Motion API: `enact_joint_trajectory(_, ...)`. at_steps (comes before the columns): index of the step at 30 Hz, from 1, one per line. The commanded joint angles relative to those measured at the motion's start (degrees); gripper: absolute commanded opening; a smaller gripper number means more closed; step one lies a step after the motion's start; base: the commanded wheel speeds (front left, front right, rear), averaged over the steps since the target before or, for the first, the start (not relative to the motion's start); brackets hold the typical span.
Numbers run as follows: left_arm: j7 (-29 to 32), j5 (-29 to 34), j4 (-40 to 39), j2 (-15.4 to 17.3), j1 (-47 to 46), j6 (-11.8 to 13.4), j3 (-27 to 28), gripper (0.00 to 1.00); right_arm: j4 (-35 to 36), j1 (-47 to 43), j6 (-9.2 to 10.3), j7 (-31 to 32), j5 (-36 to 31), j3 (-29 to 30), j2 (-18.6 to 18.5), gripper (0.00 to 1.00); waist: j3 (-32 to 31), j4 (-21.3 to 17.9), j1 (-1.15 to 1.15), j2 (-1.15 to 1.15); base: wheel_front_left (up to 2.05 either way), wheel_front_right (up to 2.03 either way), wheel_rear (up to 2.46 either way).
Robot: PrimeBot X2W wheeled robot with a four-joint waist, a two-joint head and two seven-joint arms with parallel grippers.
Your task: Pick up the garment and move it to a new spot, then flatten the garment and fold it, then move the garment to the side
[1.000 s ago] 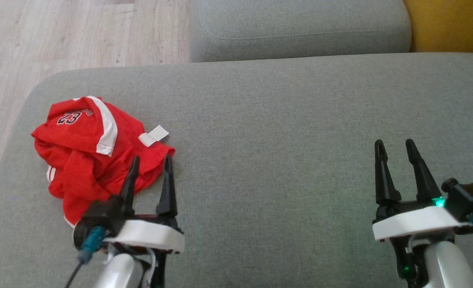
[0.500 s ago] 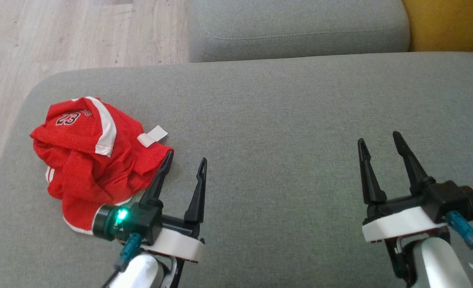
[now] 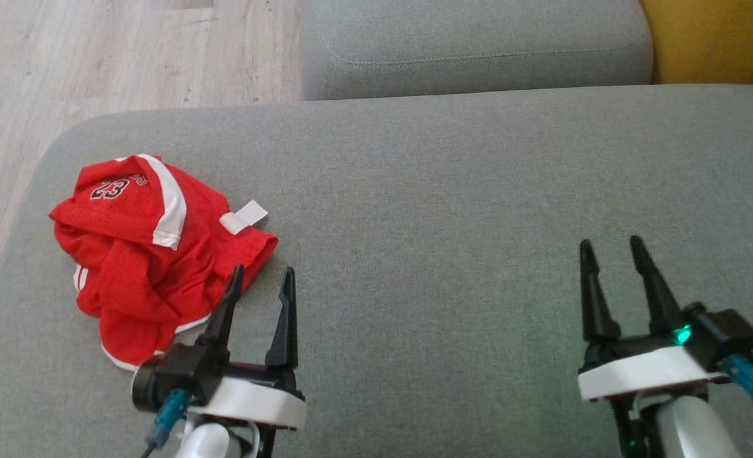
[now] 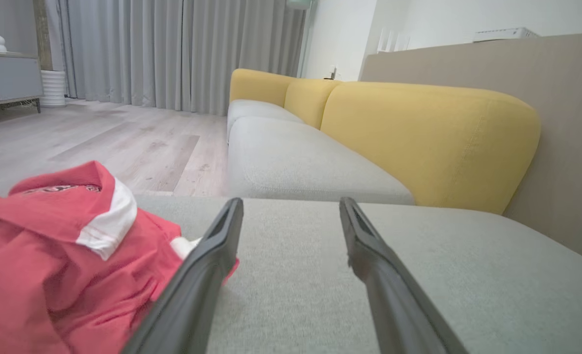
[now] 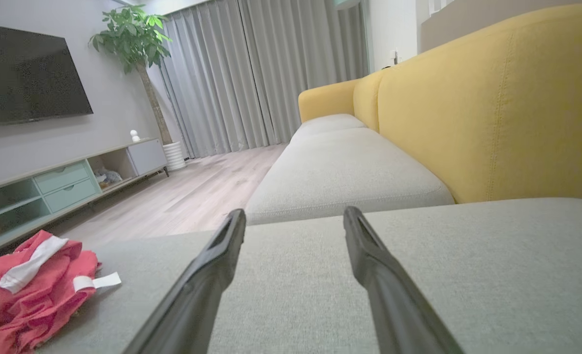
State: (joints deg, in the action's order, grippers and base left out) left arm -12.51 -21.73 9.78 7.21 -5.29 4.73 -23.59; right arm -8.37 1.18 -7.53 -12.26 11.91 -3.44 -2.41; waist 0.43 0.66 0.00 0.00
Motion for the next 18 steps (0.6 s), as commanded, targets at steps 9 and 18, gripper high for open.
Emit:
enact_joint_trajectory(9, -2.15, 6.19, 0.41, -2.69, -1.08, -4.54, 5.35, 1.0, -0.65, 1.82, 0.04, -2.4, -6.13, -3.21, -0.46, 1.0, 0.03, -0.33, 0.0, 0.0, 0.0, 0.0, 0.0)
enact_joint_trajectory(18, -2.49, 9.09, 0.77, -3.95, -0.69, -7.08, 7.9, 1.0, -0.73, 1.79, 0.04, -2.74, -7.42, -3.33, -0.46, 1.0, -0.3, 0.53, 0.0, 0.0, 0.0, 0.0, 0.0)
